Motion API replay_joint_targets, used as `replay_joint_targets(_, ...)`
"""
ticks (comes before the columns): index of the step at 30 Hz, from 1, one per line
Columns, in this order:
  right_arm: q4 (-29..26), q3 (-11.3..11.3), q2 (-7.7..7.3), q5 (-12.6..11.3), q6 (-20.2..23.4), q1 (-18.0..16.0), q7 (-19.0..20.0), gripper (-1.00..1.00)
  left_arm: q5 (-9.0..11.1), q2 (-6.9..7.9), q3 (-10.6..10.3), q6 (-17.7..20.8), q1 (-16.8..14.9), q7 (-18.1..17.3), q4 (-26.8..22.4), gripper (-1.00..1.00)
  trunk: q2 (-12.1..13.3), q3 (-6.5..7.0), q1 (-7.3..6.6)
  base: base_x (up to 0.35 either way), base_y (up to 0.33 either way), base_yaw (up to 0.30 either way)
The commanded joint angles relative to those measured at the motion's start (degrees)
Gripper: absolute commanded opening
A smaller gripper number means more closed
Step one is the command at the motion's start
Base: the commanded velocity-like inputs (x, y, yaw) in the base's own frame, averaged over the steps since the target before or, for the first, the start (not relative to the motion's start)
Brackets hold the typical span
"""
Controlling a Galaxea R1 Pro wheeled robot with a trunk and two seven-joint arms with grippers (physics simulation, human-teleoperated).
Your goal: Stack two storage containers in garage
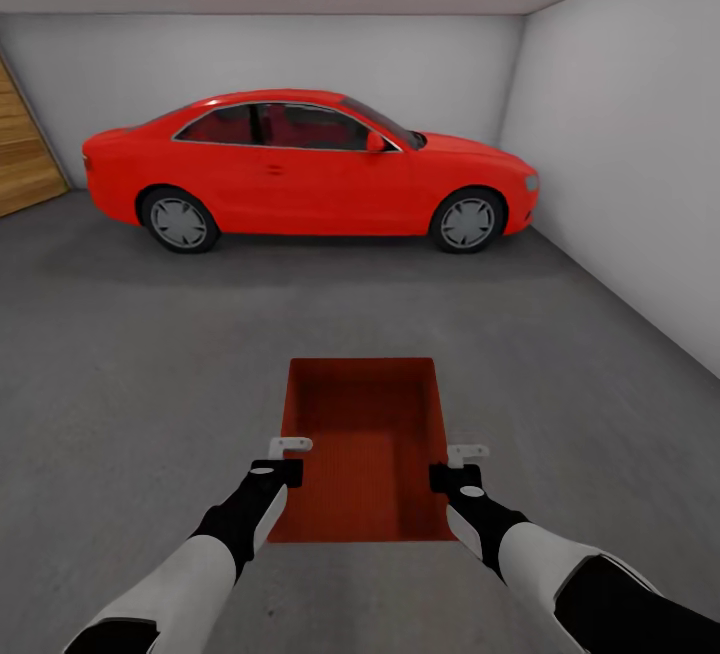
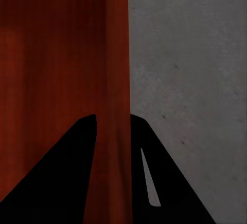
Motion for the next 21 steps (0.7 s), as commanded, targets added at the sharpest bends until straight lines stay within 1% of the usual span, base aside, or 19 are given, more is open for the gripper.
replay_joint_targets(1,-0.14,-0.75,-0.45,0.38,-0.27,-0.1,-0.33,-1.0,0.57,0.05,-0.72,0.86,0.0,0.45,2.92,-1.0,-0.11,-0.1,0.06,0.323,0.0,0.0)
replay_joint_targets(21,-0.14,-0.72,-0.45,0.38,-0.27,-0.1,-0.33,-1.0,0.59,0.05,-0.72,0.86,0.0,0.45,2.92,-1.0,-0.11,-0.1,0.06,0.323,0.0,0.0)
